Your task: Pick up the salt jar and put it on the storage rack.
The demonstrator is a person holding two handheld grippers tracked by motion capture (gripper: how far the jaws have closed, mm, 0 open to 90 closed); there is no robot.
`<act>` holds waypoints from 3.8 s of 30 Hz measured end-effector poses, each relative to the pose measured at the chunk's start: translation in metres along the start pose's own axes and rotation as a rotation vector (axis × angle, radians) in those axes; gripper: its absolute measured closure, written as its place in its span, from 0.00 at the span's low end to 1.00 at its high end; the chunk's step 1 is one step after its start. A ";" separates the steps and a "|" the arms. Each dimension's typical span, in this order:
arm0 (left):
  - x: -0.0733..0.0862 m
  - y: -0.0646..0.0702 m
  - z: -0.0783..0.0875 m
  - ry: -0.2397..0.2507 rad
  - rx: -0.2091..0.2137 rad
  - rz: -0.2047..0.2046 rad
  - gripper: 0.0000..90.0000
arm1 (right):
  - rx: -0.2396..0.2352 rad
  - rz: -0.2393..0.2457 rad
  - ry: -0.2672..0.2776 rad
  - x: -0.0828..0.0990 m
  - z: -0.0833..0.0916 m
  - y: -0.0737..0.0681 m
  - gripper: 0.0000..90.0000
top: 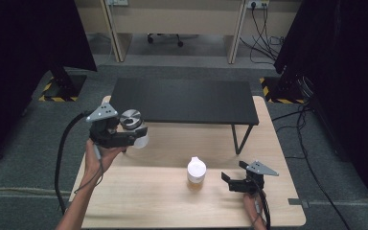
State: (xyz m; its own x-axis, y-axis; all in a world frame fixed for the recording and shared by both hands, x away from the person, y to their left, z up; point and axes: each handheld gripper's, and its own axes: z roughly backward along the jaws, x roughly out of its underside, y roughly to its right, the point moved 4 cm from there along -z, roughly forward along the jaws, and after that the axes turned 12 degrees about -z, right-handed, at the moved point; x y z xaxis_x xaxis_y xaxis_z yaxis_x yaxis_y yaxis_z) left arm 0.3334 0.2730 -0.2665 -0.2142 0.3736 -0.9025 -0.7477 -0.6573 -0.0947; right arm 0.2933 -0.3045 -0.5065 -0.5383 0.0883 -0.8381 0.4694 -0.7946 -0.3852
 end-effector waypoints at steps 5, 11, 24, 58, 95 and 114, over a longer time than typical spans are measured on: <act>-0.017 -0.006 -0.014 -0.030 -0.041 0.006 0.35 | 0.001 0.002 -0.001 0.000 0.000 0.000 0.01; -0.029 -0.017 -0.029 -0.036 -0.109 0.031 0.35 | 0.001 0.006 -0.002 0.000 0.000 0.000 0.01; -0.046 -0.031 -0.063 -0.121 -0.262 0.048 0.35 | -0.004 -0.002 -0.004 -0.001 -0.001 0.001 0.01; -0.045 -0.033 -0.063 -0.061 -0.326 0.090 0.00 | -0.010 -0.002 -0.002 -0.001 -0.001 0.001 0.01; 0.052 0.025 0.034 0.105 -0.152 -0.047 0.00 | 0.000 0.008 -0.003 -0.001 -0.001 0.000 0.01; 0.138 0.028 0.021 0.151 -0.069 -0.020 0.00 | -0.001 0.006 -0.003 0.000 -0.001 -0.001 0.01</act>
State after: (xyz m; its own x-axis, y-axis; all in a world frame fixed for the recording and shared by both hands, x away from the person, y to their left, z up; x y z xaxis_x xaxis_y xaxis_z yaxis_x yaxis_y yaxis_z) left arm 0.2698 0.3196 -0.3851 -0.0990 0.2876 -0.9526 -0.7049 -0.6960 -0.1368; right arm 0.2937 -0.3036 -0.5061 -0.5375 0.0822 -0.8392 0.4728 -0.7947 -0.3806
